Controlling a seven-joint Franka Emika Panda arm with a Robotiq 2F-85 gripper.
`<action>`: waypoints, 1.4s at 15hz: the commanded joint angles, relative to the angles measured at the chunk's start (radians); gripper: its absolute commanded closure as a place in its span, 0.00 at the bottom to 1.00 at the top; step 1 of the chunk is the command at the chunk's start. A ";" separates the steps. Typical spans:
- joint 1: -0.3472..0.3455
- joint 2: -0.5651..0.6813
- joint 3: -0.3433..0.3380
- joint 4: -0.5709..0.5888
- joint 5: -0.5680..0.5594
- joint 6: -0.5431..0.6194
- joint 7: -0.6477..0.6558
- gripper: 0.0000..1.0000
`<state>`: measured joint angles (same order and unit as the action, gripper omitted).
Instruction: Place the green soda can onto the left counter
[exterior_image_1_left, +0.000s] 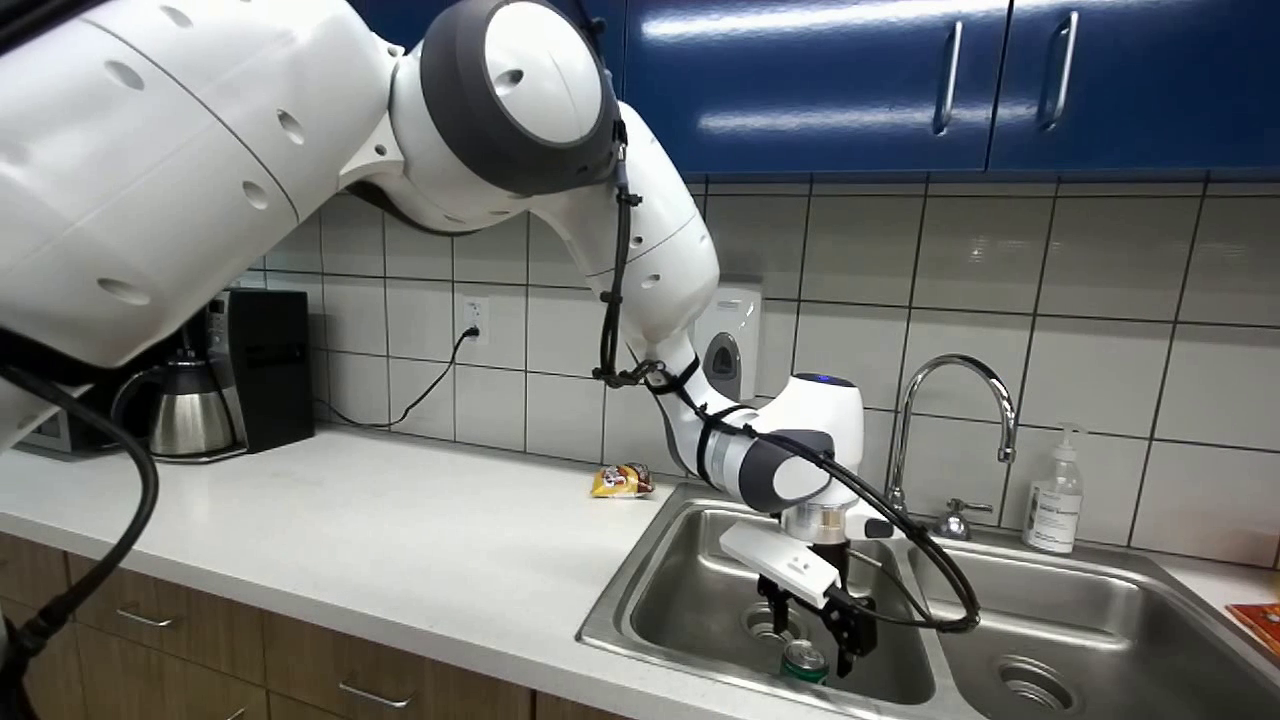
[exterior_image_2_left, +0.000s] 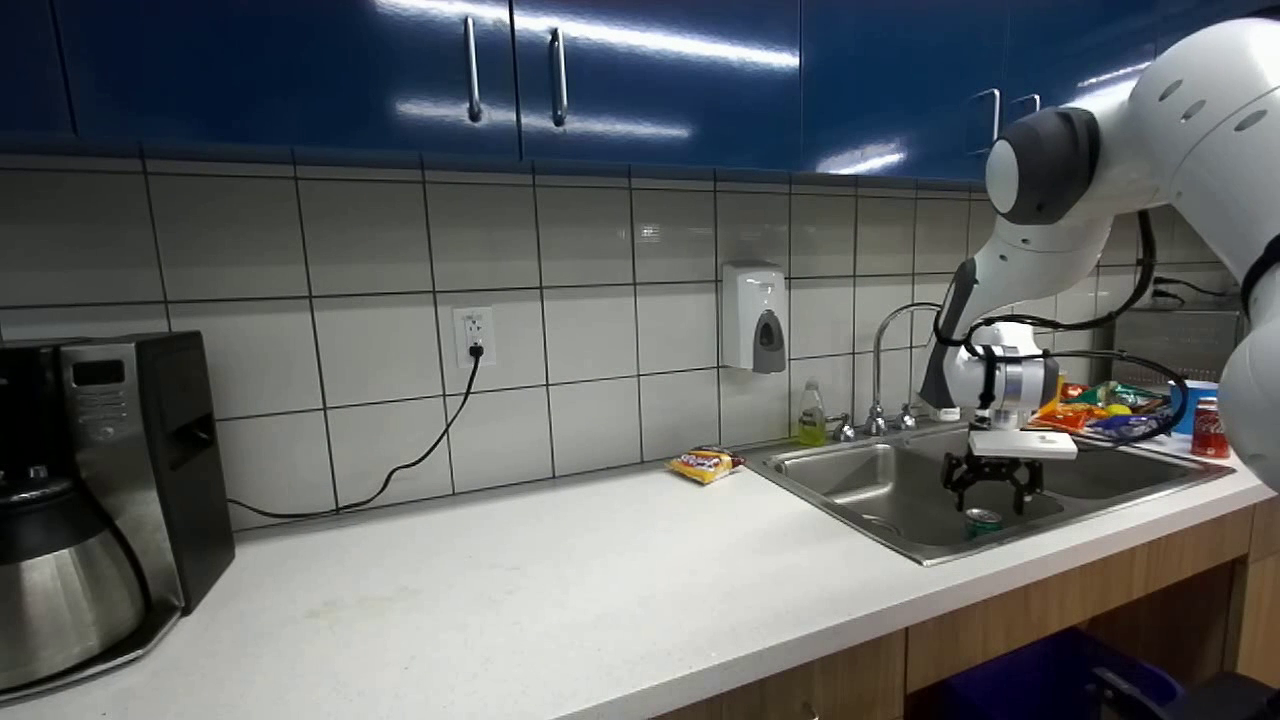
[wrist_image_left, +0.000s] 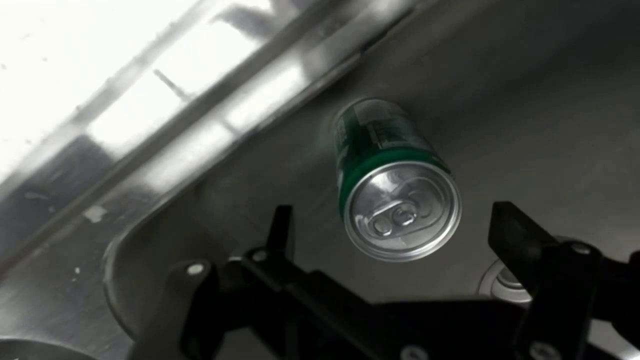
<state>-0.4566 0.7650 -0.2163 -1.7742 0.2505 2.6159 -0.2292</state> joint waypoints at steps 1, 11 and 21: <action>-0.007 0.027 0.010 0.035 -0.041 0.000 0.051 0.00; 0.000 0.060 0.014 0.052 -0.062 -0.001 0.068 0.00; 0.007 0.080 0.012 0.063 -0.069 0.001 0.080 0.00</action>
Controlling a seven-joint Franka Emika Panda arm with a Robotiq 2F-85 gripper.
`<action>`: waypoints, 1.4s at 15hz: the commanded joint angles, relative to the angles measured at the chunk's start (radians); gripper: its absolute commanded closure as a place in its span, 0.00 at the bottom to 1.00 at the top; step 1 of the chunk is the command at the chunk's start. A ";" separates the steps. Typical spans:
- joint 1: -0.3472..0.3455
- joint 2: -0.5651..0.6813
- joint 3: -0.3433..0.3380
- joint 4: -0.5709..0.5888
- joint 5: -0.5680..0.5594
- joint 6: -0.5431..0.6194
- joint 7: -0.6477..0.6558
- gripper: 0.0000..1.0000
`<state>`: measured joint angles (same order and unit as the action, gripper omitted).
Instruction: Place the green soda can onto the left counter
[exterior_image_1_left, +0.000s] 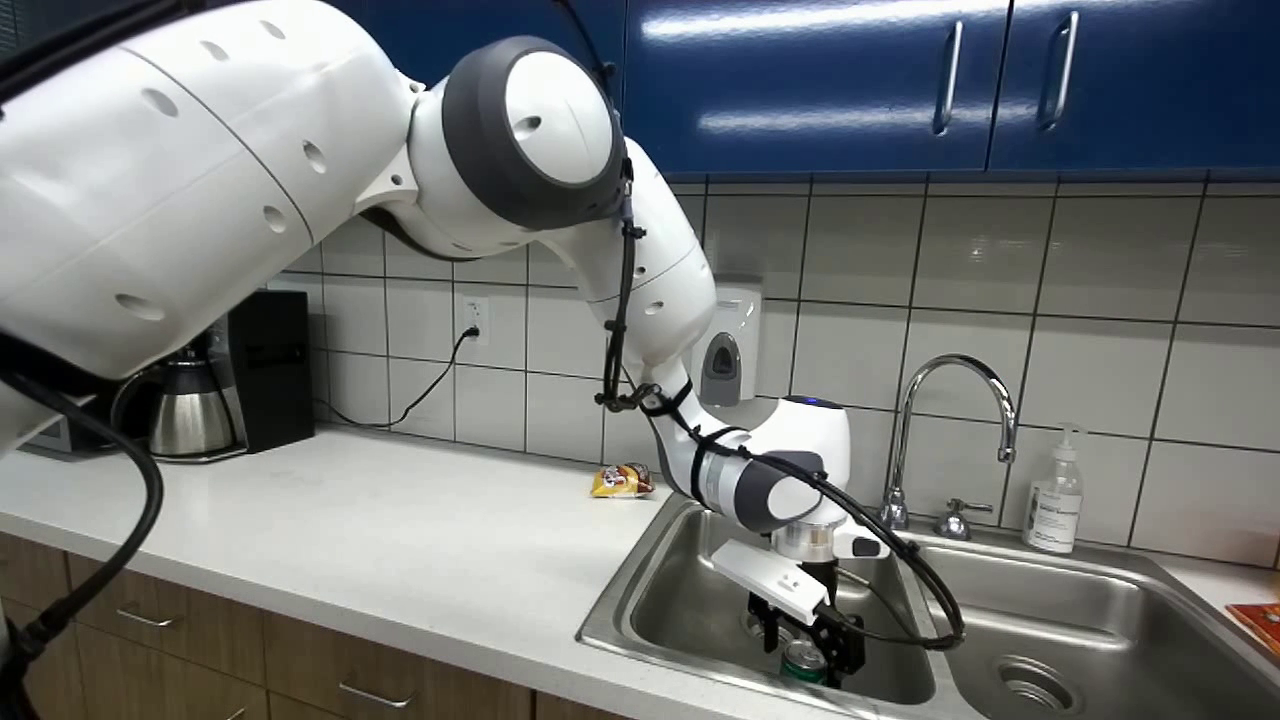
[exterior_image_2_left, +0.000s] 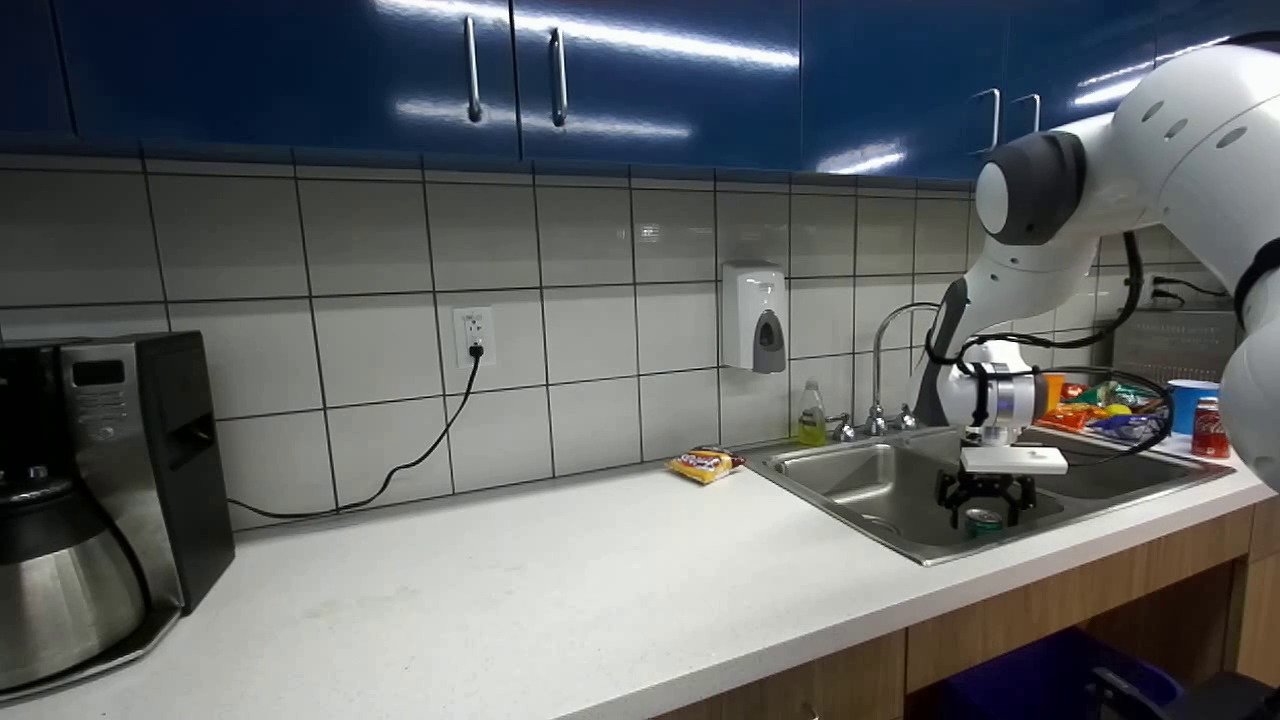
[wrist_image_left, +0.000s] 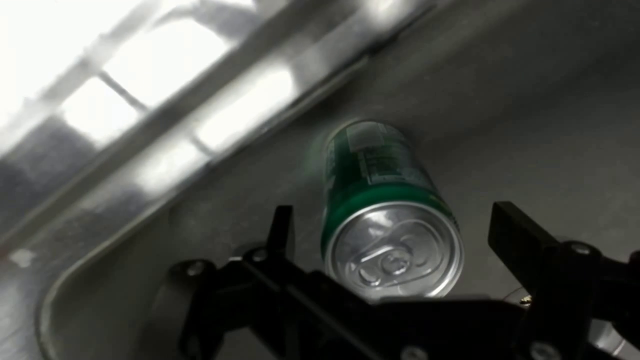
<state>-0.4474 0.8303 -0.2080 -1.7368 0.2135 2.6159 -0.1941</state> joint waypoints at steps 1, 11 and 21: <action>-0.002 0.016 0.004 0.027 -0.032 0.002 0.045 0.00; 0.001 0.030 0.005 0.044 -0.041 0.001 0.059 0.34; 0.015 -0.015 0.017 0.025 -0.040 -0.004 0.058 0.62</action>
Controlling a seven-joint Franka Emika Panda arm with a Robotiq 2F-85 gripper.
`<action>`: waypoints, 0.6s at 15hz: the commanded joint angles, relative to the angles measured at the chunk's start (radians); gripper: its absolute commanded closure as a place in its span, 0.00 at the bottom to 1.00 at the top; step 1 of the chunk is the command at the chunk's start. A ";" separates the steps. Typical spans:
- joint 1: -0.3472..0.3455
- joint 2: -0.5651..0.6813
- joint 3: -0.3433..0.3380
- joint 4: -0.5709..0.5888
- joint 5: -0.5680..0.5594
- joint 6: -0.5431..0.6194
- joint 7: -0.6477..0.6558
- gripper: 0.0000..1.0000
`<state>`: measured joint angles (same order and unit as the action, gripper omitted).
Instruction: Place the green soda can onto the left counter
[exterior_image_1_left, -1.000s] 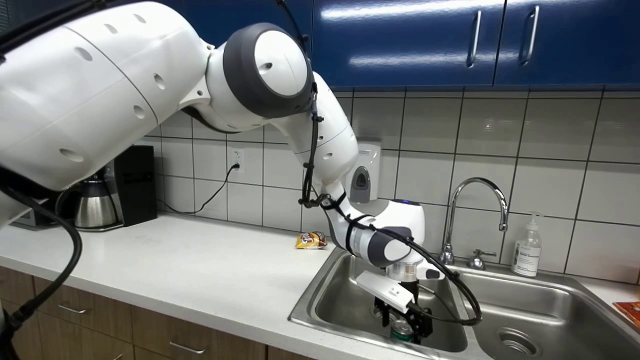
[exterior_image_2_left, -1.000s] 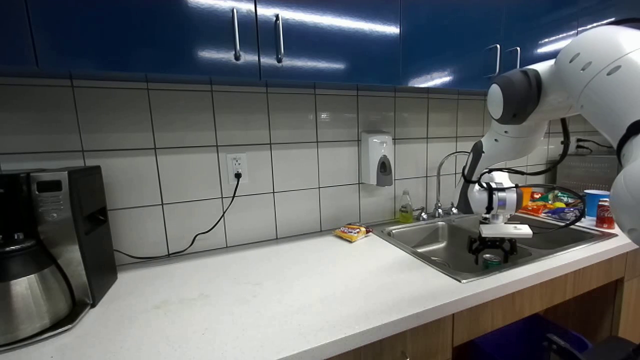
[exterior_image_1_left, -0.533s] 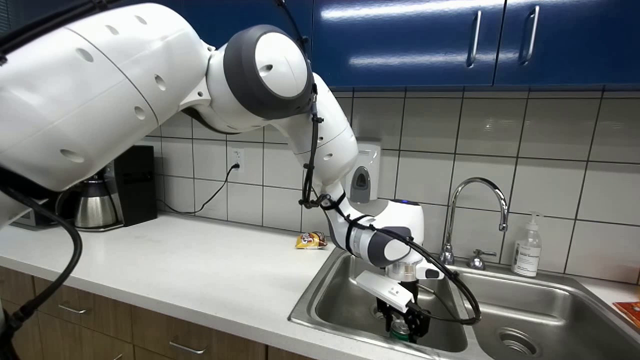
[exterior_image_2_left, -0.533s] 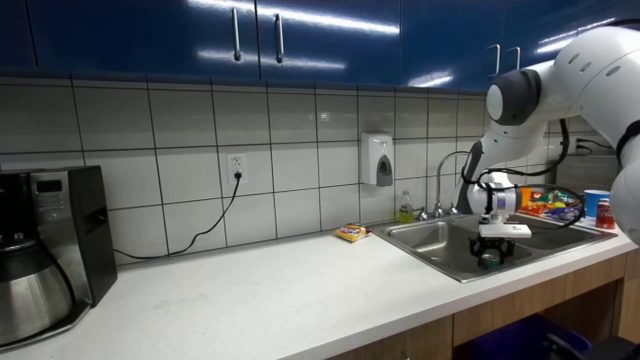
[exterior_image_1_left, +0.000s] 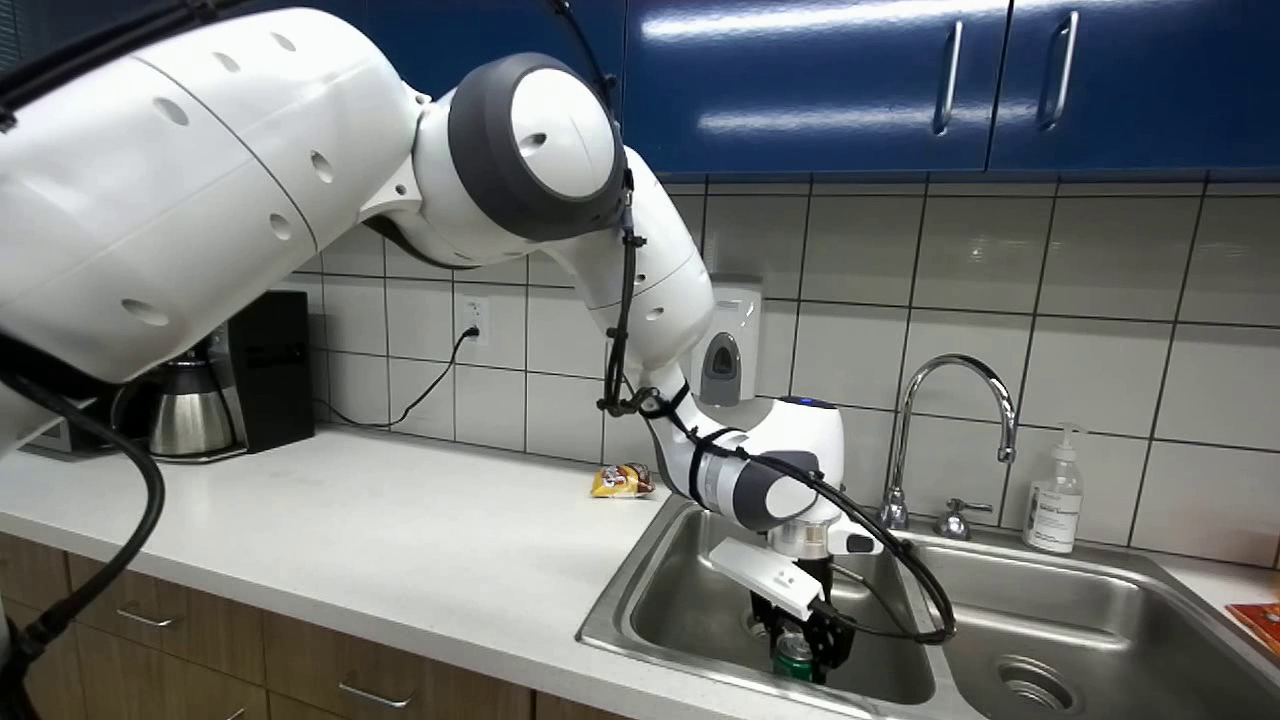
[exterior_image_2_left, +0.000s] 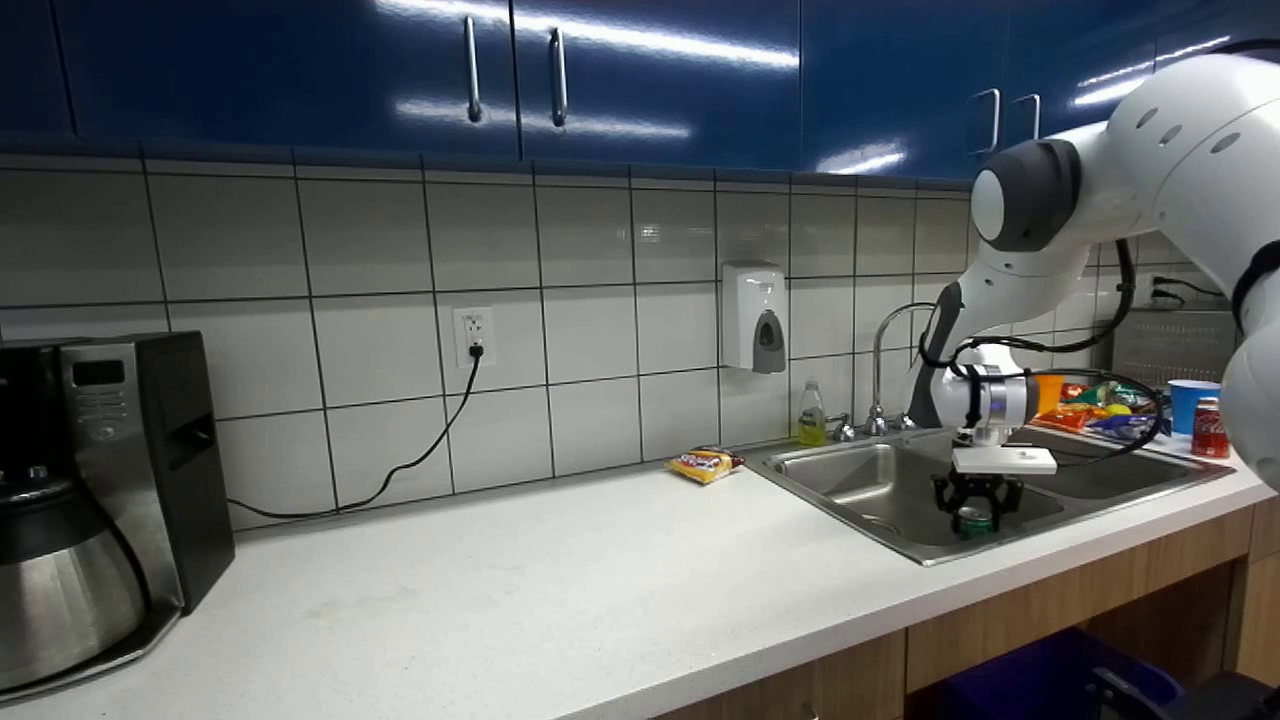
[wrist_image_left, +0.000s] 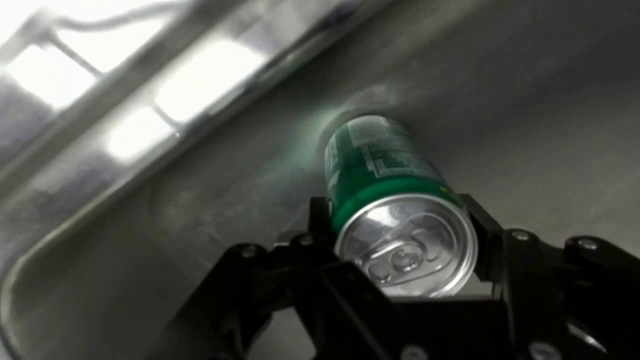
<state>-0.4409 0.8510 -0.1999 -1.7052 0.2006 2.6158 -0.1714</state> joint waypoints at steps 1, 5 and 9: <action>0.012 -0.042 0.011 -0.007 -0.029 -0.005 0.034 0.62; 0.040 -0.096 0.008 -0.029 -0.037 -0.005 0.037 0.62; 0.065 -0.166 0.007 -0.053 -0.044 -0.009 0.037 0.62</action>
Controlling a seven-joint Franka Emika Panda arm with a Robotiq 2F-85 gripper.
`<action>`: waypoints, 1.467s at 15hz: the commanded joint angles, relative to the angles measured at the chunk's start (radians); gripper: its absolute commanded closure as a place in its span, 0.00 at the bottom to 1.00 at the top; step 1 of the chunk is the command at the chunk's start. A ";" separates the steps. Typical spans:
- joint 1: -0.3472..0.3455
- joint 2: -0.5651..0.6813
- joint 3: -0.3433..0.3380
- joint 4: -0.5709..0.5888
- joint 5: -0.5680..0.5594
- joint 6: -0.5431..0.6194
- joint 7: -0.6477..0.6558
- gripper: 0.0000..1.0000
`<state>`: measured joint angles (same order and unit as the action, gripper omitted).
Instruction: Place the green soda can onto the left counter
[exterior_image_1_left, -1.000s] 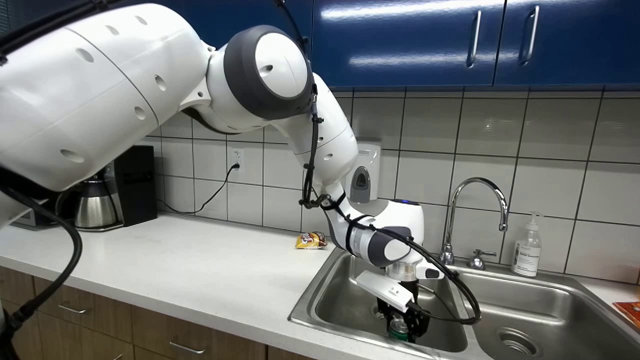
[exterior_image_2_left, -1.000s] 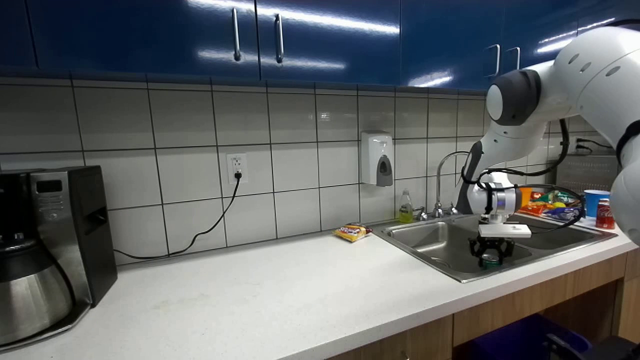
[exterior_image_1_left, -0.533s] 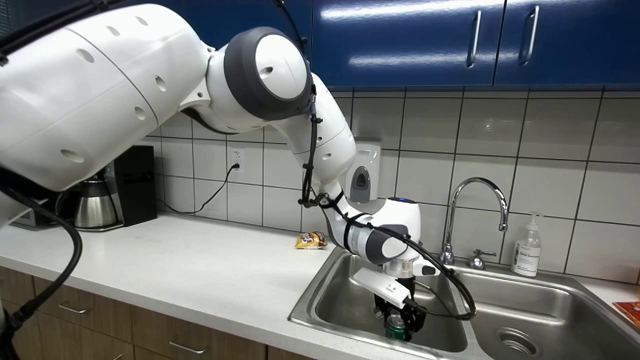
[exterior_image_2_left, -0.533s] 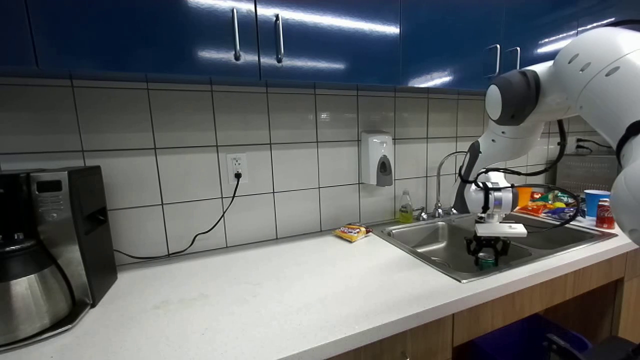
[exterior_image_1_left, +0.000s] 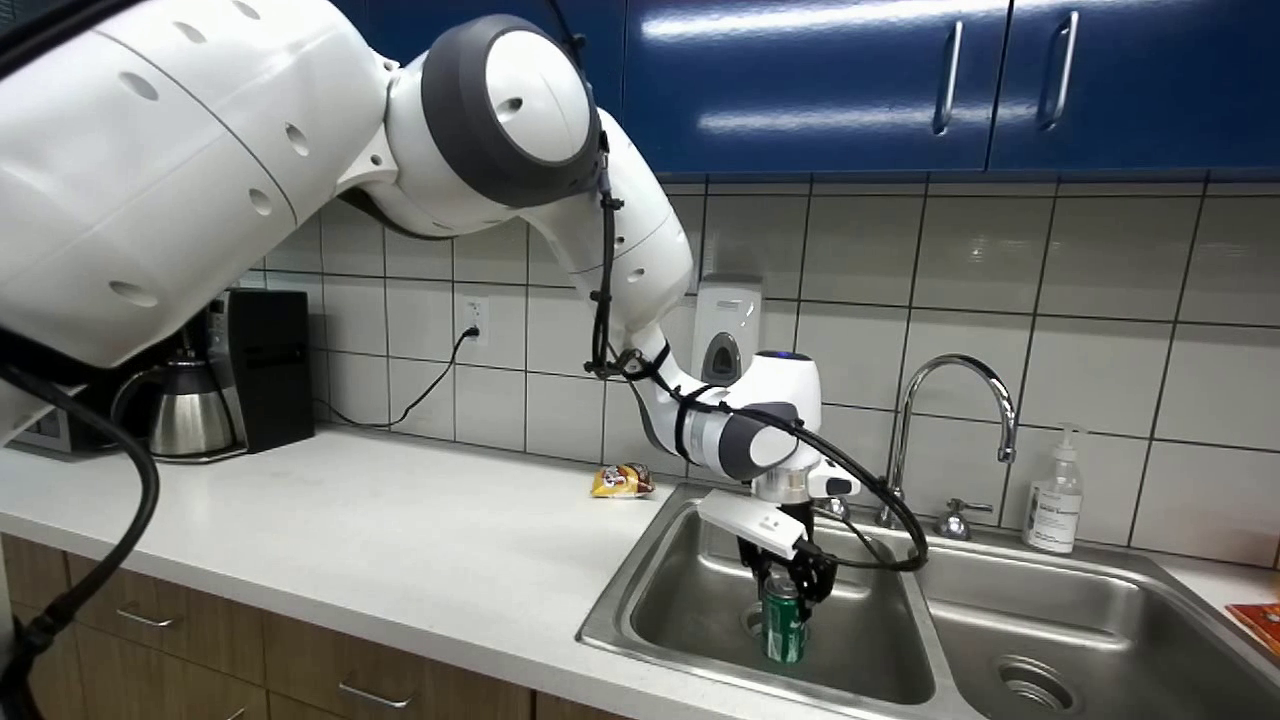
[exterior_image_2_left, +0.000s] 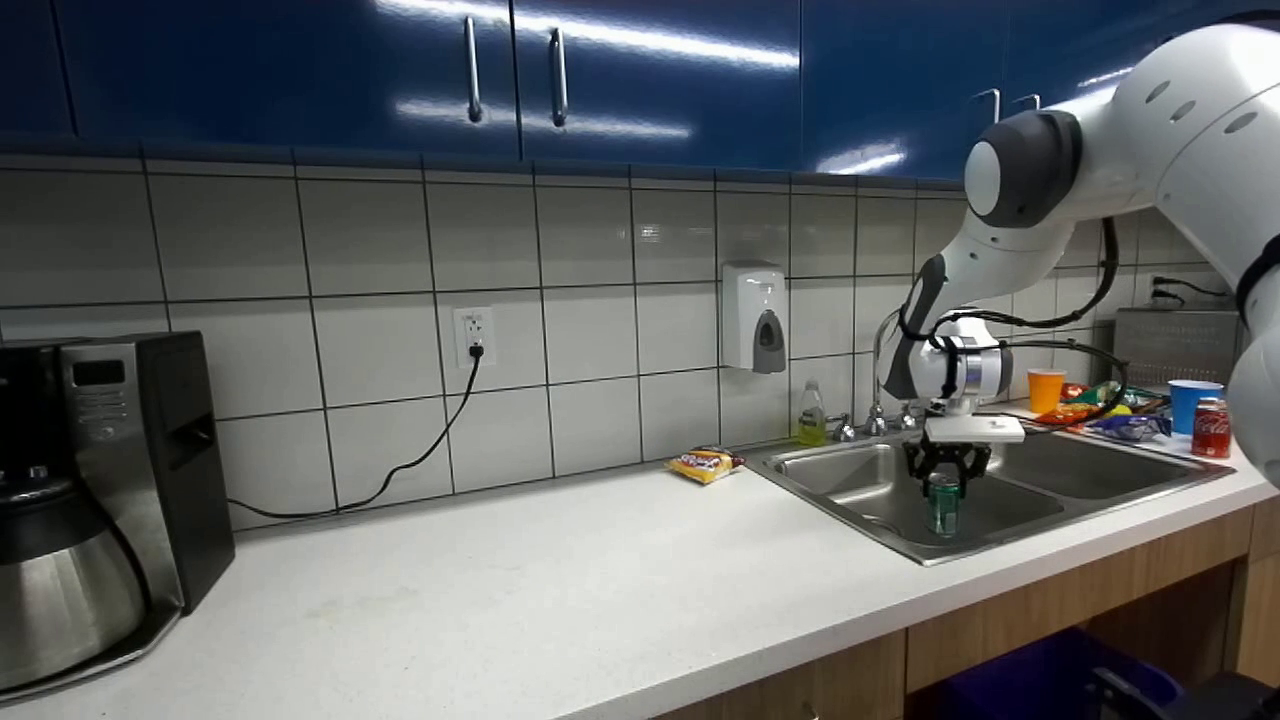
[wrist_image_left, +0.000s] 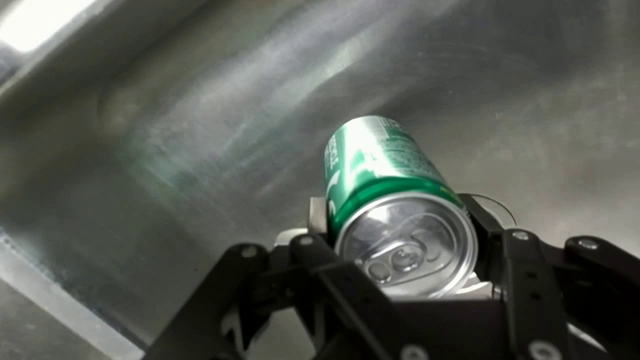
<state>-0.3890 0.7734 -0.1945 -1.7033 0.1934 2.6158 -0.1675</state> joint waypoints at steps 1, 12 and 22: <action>0.017 -0.111 0.004 -0.066 -0.038 -0.011 0.029 0.62; 0.084 -0.390 0.039 -0.293 -0.069 -0.033 -0.011 0.62; 0.176 -0.586 0.092 -0.497 -0.065 -0.098 -0.052 0.62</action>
<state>-0.2289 0.2623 -0.1201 -2.1429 0.1440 2.5606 -0.1897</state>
